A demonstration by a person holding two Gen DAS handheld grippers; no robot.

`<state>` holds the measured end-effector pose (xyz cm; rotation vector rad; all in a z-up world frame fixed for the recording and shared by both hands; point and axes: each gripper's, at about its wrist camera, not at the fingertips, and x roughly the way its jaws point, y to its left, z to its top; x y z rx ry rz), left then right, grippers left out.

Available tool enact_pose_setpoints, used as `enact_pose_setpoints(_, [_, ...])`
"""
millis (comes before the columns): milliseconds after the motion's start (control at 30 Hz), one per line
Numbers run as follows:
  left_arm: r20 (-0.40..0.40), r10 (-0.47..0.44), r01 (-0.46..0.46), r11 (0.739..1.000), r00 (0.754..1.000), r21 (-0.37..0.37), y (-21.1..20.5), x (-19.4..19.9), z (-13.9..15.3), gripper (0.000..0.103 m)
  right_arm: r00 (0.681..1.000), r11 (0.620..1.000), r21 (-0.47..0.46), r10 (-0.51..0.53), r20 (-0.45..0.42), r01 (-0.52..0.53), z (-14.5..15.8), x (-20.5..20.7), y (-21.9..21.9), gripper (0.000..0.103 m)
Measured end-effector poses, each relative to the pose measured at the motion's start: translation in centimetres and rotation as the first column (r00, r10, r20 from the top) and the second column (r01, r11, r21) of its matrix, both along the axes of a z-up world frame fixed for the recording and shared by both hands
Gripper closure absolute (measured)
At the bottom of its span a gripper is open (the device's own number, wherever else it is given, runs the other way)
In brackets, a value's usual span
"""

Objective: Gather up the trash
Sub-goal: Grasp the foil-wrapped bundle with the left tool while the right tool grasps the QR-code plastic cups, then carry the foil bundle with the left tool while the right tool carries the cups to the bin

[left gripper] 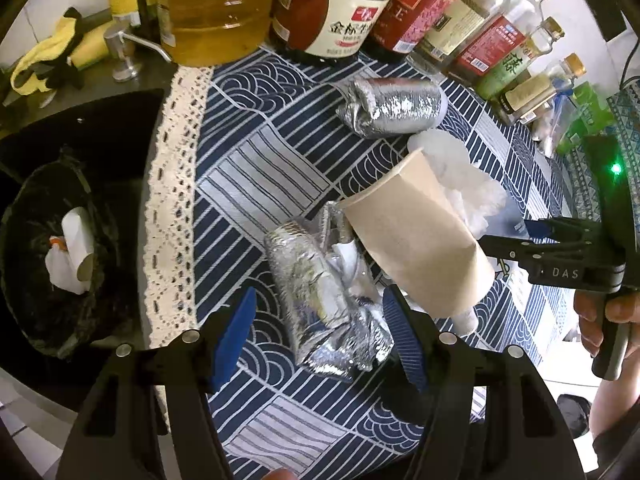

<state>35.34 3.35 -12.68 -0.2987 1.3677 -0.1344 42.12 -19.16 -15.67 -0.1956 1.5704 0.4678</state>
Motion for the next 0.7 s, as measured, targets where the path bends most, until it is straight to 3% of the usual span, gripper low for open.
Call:
enact_pose_setpoints(167, [-0.031,0.007,-0.007,1.0,0.999,-0.024,-0.1,0.7,-1.1,0.038,1.0,1.0,0.02,-0.012,0.007,0.012,0.1,0.1,-0.6,0.048])
enact_pose_setpoints(467, [-0.071,-0.011,0.009,1.0,0.997,-0.026,-0.8,1.6,-2.4,0.041,0.999,0.998,0.051,-0.038,-0.011,0.039,0.0,0.0,-1.8,0.048])
enact_pose_setpoints(700, [-0.037,-0.016,0.015,1.0,0.999,-0.01,-0.4,1.1,-1.8,0.046,0.999,0.997,0.061,-0.038,-0.002,0.038,0.7,-0.3,-2.1,0.05])
